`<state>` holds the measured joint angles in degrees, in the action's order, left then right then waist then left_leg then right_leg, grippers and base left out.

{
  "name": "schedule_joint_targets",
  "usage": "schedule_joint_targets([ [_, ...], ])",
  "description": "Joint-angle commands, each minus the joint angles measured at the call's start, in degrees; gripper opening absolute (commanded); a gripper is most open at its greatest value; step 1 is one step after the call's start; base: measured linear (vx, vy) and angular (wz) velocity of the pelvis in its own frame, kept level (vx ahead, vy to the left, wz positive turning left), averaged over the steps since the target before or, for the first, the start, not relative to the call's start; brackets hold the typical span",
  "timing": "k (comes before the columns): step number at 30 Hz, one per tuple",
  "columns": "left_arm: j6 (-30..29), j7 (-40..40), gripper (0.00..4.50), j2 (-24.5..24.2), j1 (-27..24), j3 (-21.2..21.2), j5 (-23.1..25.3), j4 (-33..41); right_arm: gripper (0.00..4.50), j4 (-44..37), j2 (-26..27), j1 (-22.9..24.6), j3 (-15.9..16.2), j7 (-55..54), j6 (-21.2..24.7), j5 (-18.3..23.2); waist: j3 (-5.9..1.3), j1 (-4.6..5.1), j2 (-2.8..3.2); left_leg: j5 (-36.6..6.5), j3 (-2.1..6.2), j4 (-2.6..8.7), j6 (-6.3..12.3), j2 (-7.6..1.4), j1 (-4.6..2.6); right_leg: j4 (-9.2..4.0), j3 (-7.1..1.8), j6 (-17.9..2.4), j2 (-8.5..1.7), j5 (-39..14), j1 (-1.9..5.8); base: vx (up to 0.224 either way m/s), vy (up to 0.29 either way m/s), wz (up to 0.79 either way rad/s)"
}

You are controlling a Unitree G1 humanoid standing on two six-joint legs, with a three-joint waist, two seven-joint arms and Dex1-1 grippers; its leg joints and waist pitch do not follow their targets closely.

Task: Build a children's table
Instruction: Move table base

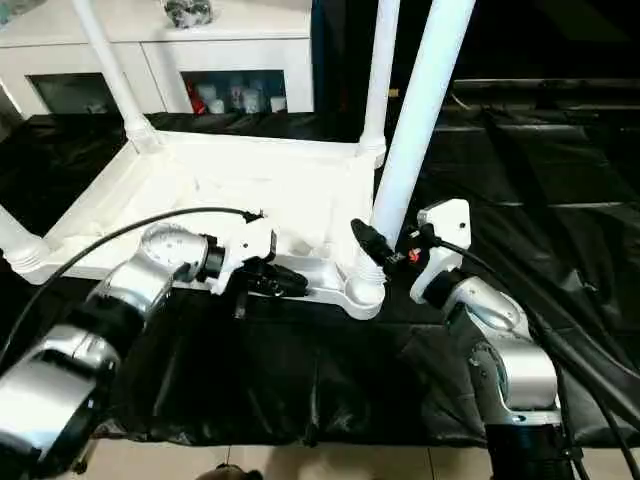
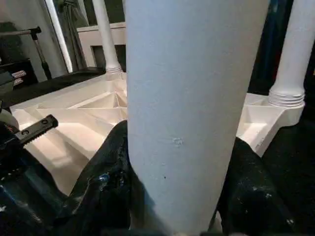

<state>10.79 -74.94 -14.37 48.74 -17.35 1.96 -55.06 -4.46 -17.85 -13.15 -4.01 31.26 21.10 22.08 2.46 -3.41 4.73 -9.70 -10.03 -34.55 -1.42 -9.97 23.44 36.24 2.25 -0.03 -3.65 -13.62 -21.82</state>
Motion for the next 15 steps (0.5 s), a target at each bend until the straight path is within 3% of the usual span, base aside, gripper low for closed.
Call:
schedule_joint_targets([
  [1,1.96,-0.93,0.53,0.15,1.64,-0.04,0.37,-1.88,1.87,-1.72,-0.35,0.4,-0.44,0.05,-0.04,0.08,-4.18,0.02,-0.84,-4.93,1.14,3.15,6.02,-2.99,-1.78,-3.6,-2.07,-15.3,-4.7,7.24,2.72,0.0,0.0,0.0],
  [3,2.6,-0.75,0.53,0.48,2.2,0.06,0.5,-3.03,1.87,-1.78,-0.36,0.48,-0.52,0.05,-0.05,0.04,-4.26,0.01,-0.63,-4.97,1.17,3.08,6.05,-3.02,-1.83,-3.53,-2.06,-15.57,-4.77,8.14,2.76,0.0,0.0,0.0],
  [4,2.35,-1.47,0.82,0.97,2.84,0.49,0.12,-4.14,1.87,-1.83,-0.36,0.56,-0.57,-0.04,-0.11,-0.01,-4.32,-0.03,-0.46,-4.42,1.18,3.01,6.28,-3.0,-1.76,-3.41,-2.06,-15.79,-4.83,9.26,2.81,0.0,0.0,0.0],
  [5,2.36,-1.47,0.82,1.03,2.92,0.53,0.1,-4.26,1.87,-1.83,-0.36,0.57,-0.58,-0.06,-0.11,-0.02,-4.31,0.01,-0.61,-4.31,1.13,2.99,6.43,-2.98,-1.77,-3.46,-2.04,-15.79,-4.75,9.53,2.78,0.0,0.0,0.0],
  [6,2.75,-1.25,0.89,1.4,3.38,0.73,0.1,-4.99,1.87,-1.96,-0.37,0.64,-0.65,-0.2,-0.13,-0.05,-4.32,-0.08,-0.23,-4.35,1.18,2.92,6.54,-2.95,-1.72,-3.39,-1.99,-15.99,-4.84,9.64,2.84,0.0,0.0,0.0],
  [8,4.0,-0.25,1.07,1.71,3.65,0.83,0.38,-5.69,1.87,-2.07,-0.37,0.71,-0.7,-0.28,-0.12,-0.04,-4.35,0.01,-0.52,-4.54,1.18,2.95,6.6,-3.02,-1.72,-3.42,-1.98,-16.05,-4.79,9.77,2.9,0.0,0.0,0.0],
  [10,4.97,0.27,1.19,2.09,3.94,0.72,0.81,-6.81,1.87,-2.23,-0.39,0.82,-0.77,-0.4,-0.12,-0.04,-4.4,-0.02,-0.3,-4.46,1.23,2.86,6.82,-2.94,-1.7,-3.4,-1.94,-16.12,-4.81,10.19,2.97,0.0,0.0,0.0],
  [15,6.82,0.23,1.19,2.24,4.33,-0.51,2.82,-10.55,1.87,-2.46,-0.54,1.02,-0.81,-0.75,-0.13,0.08,-4.41,0.0,-0.42,-4.36,1.21,2.83,7.04,-2.96,-1.71,-3.5,-1.95,-15.84,-4.78,9.9,3.02,0.0,0.0,0.0],
])
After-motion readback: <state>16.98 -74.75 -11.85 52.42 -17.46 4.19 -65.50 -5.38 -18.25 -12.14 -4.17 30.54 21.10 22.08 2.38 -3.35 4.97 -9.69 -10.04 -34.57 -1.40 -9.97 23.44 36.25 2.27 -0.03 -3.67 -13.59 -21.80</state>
